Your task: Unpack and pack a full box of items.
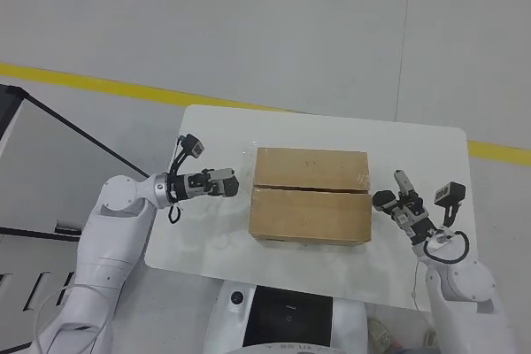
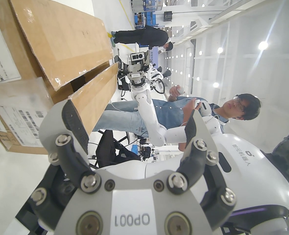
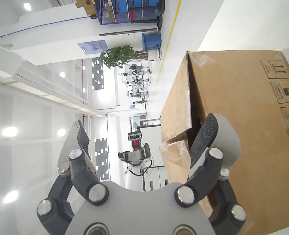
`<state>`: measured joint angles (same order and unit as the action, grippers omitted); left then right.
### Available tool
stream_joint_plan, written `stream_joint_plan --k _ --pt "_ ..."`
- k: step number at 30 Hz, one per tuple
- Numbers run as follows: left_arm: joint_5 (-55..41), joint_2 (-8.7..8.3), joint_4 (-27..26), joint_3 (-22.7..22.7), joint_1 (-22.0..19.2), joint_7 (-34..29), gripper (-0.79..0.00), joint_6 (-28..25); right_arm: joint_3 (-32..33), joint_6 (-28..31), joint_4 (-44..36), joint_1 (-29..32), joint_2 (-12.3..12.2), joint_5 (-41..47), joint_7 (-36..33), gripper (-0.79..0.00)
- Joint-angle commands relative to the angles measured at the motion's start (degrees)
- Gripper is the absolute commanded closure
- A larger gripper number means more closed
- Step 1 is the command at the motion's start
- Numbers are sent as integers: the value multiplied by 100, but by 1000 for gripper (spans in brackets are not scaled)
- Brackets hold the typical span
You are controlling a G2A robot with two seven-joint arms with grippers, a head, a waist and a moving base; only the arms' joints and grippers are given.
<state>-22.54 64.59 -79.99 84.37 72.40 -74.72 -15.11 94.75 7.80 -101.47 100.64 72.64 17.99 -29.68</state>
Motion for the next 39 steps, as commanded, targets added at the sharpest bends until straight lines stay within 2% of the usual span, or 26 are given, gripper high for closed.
stream_joint_plan --k 1,24,28,32,39 --pt "136 -16 -35 32 -6 36 -785 -14 21 -18 -12 -9 0 22 40 -785" --pt "136 -16 -35 32 -6 36 -785 -14 21 -18 -12 -9 0 22 40 -785" --pt "136 -16 -35 32 -6 36 -785 -14 107 104 237 -166 -26 -268 131 -785" --pt "136 -16 -35 32 -6 36 -785 -14 47 236 173 26 -6 -112 299 -785" --pt "136 -16 -35 32 -6 36 -785 -14 -177 221 206 -26 -2 -175 263 -785"
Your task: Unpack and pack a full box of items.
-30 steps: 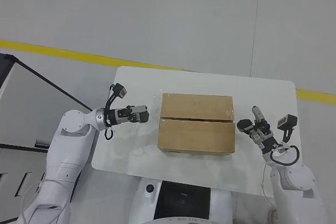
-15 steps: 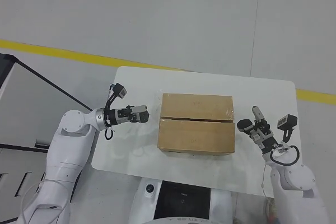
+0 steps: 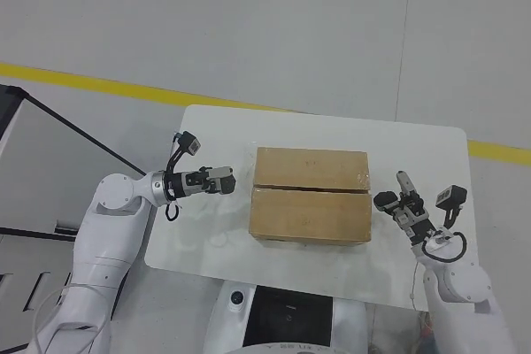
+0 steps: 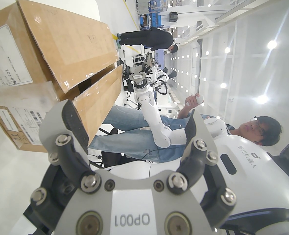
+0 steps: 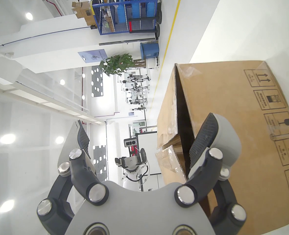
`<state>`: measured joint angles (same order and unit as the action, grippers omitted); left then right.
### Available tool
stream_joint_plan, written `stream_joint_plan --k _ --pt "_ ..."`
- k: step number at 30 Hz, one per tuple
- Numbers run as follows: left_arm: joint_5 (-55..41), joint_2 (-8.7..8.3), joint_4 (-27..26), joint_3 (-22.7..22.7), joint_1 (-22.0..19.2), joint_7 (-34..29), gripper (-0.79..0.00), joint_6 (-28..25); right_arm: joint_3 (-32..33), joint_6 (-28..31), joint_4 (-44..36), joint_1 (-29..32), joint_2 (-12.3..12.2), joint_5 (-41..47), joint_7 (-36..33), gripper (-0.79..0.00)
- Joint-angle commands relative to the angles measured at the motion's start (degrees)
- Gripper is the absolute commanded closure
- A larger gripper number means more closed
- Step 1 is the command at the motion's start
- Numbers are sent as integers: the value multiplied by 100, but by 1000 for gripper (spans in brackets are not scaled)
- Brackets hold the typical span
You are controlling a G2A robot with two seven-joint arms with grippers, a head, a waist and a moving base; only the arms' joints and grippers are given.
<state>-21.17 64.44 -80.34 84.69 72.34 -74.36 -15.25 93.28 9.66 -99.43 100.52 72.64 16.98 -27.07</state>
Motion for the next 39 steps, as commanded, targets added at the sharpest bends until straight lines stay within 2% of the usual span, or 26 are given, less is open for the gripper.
stream_joint_plan --k 1,21,27,33,39 --pt "0 0 0 0 0 0 -785 0 -52 59 13 -30 -2 -127 21 -785" --pt "0 0 0 0 0 0 -785 0 -607 178 417 -581 39 -245 337 -785" --pt "0 0 0 0 0 0 -785 0 -604 256 179 -571 35 -17 243 -785" --pt "0 0 0 0 0 0 -785 0 -630 103 -15 -698 23 184 40 -785" --pt "0 0 0 0 0 0 -785 0 -648 22 -187 -573 9 342 -115 -785"
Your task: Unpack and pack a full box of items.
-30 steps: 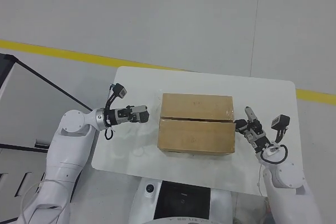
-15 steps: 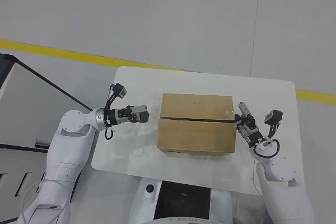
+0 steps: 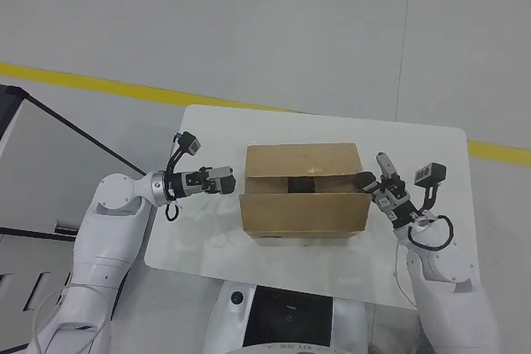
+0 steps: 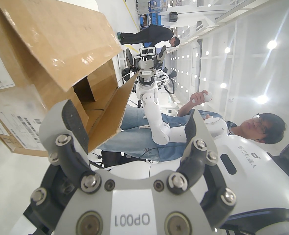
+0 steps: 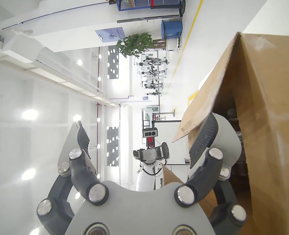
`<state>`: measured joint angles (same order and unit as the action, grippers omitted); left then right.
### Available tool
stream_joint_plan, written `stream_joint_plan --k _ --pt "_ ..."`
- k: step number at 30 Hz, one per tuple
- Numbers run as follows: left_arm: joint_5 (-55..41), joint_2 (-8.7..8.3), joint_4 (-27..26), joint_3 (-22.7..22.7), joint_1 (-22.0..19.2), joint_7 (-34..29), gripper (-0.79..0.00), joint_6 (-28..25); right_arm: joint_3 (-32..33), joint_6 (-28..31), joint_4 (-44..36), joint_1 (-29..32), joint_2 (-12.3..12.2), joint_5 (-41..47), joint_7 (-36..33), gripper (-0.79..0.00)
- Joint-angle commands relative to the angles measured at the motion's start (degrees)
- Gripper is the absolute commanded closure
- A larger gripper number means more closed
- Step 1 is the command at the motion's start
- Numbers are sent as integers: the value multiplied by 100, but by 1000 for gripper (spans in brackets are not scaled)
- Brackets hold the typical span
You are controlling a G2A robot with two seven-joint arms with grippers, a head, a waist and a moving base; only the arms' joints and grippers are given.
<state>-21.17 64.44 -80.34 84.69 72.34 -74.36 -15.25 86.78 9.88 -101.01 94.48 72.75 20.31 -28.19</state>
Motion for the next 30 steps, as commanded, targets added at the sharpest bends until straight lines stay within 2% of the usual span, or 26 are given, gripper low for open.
stream_joint_plan --k 1,8,12,24,30 --pt "0 0 0 0 0 0 -785 0 1 12 -55 75 -2 29 12 -785" --pt "0 0 0 0 0 0 -785 0 -122 28 -284 391 3 57 154 -785" --pt "0 0 0 0 0 0 -785 0 -128 -16 -481 608 -6 272 16 -785" --pt "0 0 0 0 0 0 -785 0 99 -249 -1107 1350 -88 712 -687 -785" --pt "0 0 0 0 0 0 -785 0 160 -114 -1184 1600 -143 606 -1232 -785"
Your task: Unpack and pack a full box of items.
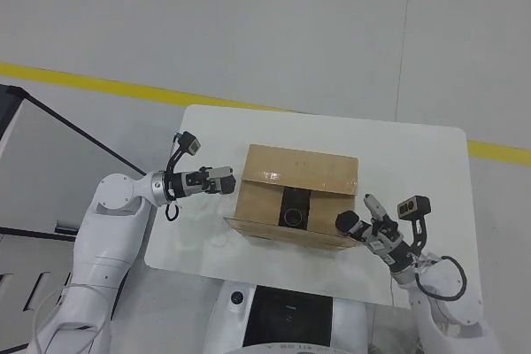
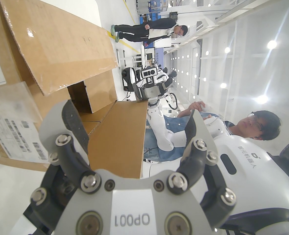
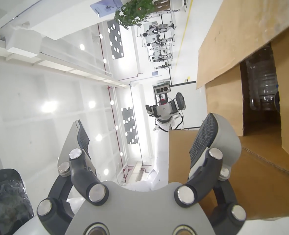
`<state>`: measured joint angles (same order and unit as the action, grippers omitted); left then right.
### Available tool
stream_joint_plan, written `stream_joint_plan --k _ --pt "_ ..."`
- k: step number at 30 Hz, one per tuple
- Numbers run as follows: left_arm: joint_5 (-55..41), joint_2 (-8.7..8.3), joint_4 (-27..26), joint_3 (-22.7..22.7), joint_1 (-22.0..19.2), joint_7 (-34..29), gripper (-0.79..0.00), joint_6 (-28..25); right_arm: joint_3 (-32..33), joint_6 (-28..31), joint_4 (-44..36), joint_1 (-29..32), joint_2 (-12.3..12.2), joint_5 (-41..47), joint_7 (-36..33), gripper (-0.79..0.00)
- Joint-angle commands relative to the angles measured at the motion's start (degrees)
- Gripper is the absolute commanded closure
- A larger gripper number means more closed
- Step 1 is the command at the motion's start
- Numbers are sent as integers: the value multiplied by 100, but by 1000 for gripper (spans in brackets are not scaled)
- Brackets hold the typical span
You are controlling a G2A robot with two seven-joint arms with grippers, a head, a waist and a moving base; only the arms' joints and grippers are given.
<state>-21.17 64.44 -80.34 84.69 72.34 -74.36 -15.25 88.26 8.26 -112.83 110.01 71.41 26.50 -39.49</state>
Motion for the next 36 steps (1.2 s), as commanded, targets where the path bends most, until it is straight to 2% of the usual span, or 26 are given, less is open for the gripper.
stream_joint_plan --k 1,12,23,36 --pt "0 0 0 0 0 0 -785 0 22 95 -10 96 -18 -44 -196 -785" --pt "0 0 0 0 0 0 -785 0 18 491 452 350 -142 -453 -1412 -785" --pt "0 0 0 0 0 0 -785 0 -309 777 1159 49 -179 -1236 -1086 -785" --pt "0 0 0 0 0 0 -785 0 -624 1090 1634 -194 -206 -1533 -766 -785"
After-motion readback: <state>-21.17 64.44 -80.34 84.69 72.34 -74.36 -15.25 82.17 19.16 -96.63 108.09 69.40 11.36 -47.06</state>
